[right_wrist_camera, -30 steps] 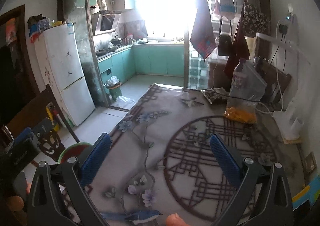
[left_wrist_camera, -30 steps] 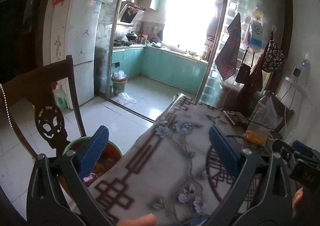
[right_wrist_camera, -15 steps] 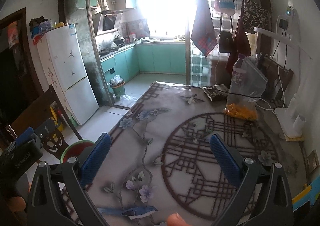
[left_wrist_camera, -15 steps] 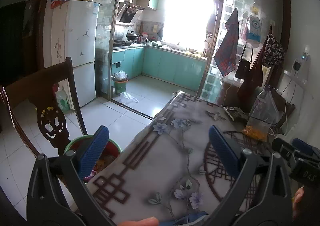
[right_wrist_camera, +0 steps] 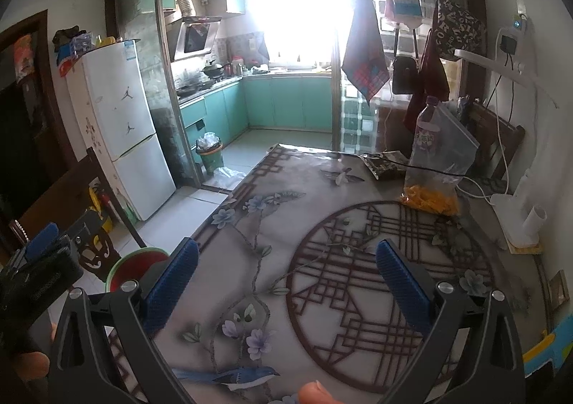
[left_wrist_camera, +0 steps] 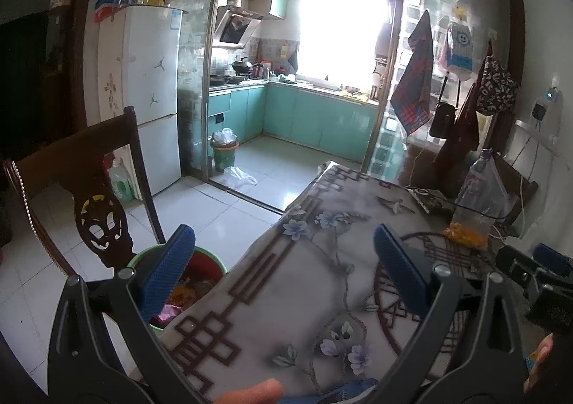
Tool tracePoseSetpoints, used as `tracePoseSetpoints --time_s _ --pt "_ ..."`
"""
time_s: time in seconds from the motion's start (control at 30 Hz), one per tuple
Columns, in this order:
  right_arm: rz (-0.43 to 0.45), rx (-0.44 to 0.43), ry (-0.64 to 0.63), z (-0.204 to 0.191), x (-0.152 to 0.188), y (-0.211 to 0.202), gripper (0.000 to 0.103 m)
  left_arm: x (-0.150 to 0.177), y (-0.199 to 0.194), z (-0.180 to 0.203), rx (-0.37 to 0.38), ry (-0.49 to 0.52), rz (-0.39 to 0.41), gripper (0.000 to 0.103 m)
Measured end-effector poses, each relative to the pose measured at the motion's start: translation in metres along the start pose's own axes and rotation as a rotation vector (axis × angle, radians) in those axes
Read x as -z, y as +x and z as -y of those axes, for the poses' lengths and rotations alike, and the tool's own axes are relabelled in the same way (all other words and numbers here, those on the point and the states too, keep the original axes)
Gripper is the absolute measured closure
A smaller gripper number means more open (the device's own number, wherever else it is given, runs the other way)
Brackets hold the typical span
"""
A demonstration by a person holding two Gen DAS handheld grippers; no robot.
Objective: Collect trash
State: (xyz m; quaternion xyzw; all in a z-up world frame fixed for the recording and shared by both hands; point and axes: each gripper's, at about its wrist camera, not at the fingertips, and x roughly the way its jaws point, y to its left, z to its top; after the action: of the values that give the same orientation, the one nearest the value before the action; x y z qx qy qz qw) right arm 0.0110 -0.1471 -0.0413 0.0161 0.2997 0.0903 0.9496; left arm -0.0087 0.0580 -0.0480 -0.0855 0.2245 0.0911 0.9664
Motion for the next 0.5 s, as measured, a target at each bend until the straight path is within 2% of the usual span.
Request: tracePoseSetpoints --time_s 0.5 --pt "-0.011 -0.007 0.001 -0.0001 0.0004 0.0046 0.007 0.0011 0.0022 0.0045 -0.002 0.021 0.000 0.005"
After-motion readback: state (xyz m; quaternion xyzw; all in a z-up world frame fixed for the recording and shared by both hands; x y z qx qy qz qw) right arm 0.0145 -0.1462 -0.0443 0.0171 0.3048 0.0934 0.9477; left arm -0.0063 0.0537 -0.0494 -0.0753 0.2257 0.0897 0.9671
